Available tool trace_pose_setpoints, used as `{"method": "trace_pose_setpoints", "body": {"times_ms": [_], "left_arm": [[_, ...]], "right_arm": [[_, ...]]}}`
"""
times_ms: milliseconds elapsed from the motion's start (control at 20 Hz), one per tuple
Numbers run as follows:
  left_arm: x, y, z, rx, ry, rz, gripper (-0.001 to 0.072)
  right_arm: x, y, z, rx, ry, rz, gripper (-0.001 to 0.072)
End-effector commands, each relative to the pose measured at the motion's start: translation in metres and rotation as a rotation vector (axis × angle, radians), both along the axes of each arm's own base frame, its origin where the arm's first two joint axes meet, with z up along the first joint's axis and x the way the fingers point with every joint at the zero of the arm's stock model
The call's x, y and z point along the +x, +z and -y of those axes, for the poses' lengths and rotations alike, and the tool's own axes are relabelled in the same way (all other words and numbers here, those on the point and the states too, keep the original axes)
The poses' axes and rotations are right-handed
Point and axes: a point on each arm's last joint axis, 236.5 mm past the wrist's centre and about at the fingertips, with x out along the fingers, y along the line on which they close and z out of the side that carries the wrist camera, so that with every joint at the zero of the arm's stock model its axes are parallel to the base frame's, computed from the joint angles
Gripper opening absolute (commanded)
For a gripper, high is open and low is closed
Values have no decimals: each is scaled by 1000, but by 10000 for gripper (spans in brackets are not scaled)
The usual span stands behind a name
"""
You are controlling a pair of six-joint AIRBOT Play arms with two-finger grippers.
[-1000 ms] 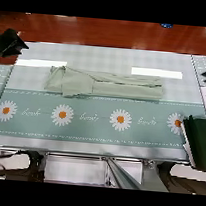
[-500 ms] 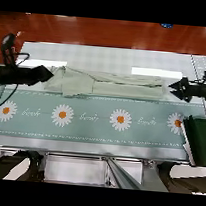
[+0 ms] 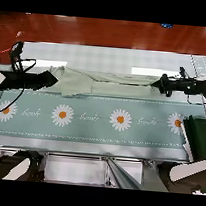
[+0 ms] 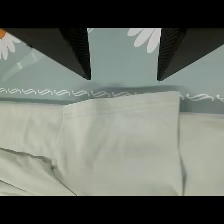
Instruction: Fold the shirts.
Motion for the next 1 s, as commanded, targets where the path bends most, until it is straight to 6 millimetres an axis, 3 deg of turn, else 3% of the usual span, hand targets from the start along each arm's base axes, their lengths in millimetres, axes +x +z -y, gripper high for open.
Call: {"method": "trace_pose_setpoints", "body": {"times_ms": [0, 50, 100, 150, 200, 300, 450, 550, 750, 950], "left_arm": [[3, 2, 2, -18, 9, 10, 505], [3, 2, 3, -20, 9, 10, 502], [3, 2, 3, -21, 8, 9, 395], [3, 2, 4, -20, 4, 10, 99], [3, 3, 7, -22, -4, 15, 18], [5, 7, 22, -50, -41, 38, 19], [12, 5, 69, -115, -117, 54, 18], [17, -4, 117, -143, -206, 22, 18], [23, -20, 224, -142, -442, -45, 18], [6, -46, 326, -142, -683, -171, 18]], "right_arm": [[18, 20, -28, 5, 78, 79, 27], [19, 34, -29, 5, 98, 101, 27], [18, 47, -26, -13, 115, 122, 27], [13, 62, -19, -46, 136, 144, 27], [4, 76, -12, -94, 166, 155, 26], [-21, 110, 3, -212, 224, 183, 26], [-65, 162, 12, -351, 241, 255, 27], [-99, 190, 3, -372, 218, 306, 27], [-165, 225, -18, -388, 195, 383, 27], [-201, 256, -29, -395, 166, 446, 27]]}}
